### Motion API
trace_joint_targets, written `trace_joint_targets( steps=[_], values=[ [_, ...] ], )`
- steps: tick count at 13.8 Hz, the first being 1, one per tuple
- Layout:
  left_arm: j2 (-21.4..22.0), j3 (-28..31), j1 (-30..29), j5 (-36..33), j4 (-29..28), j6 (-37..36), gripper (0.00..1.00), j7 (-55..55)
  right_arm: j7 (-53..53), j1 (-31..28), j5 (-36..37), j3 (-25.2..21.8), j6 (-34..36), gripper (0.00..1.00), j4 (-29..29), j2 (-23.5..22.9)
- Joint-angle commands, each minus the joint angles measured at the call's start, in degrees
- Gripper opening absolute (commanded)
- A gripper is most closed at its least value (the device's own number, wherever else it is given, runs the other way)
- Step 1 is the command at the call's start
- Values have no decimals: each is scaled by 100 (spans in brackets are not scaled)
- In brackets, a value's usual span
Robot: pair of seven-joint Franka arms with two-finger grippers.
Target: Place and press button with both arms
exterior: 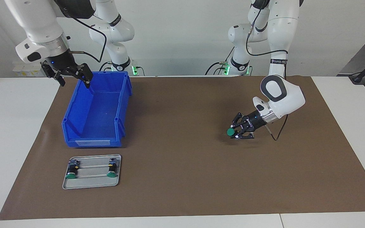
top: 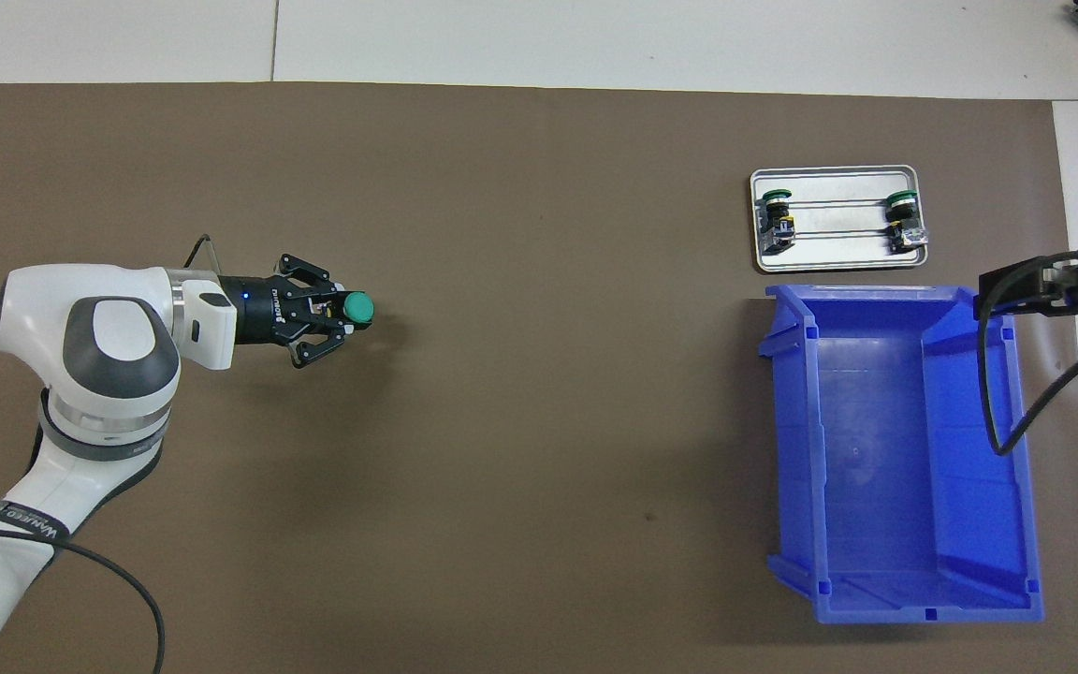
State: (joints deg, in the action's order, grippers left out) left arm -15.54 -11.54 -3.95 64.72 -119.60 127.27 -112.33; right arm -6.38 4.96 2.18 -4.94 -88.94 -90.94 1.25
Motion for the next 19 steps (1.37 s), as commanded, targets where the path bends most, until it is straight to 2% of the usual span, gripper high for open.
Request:
trace_joint_targets(
  steps=[1,2,3,8,9,10,11,14,19],
  values=[
    [140,-59,-281,1055,-528,-351,2,-1066,93,-38,2,29,114,100,67,-2],
    [87,-50,-316,1469,-634,-430,2,-1585,93,-38,2,29,114,100,67,-2],
    [52,-50,-317,1604,-661,-448,1,-1755,93,-38,2,29,114,100,67,-2],
    [-212,-50,-264,2131,-504,-396,0,-1933,93,-38,2,29,114,100,67,-2],
    [-430,-50,-264,2263,-460,-448,0,-1933,93,-38,2,29,105,100,67,-2],
    [-1015,-84,-334,2421,-198,-631,0,-1942,93,-38,2,29,114,100,67,-2],
    [-1169,-85,-326,2388,213,-798,0,-1976,93,-38,2,29,114,100,67,-2],
    [-1197,-94,-229,2728,262,-765,0,-2143,93,-38,2,29,114,100,67,-2],
    [-1144,-243,-299,3327,297,-1388,0,-2161,93,-38,2,29,114,100,67,-2]
  ],
)
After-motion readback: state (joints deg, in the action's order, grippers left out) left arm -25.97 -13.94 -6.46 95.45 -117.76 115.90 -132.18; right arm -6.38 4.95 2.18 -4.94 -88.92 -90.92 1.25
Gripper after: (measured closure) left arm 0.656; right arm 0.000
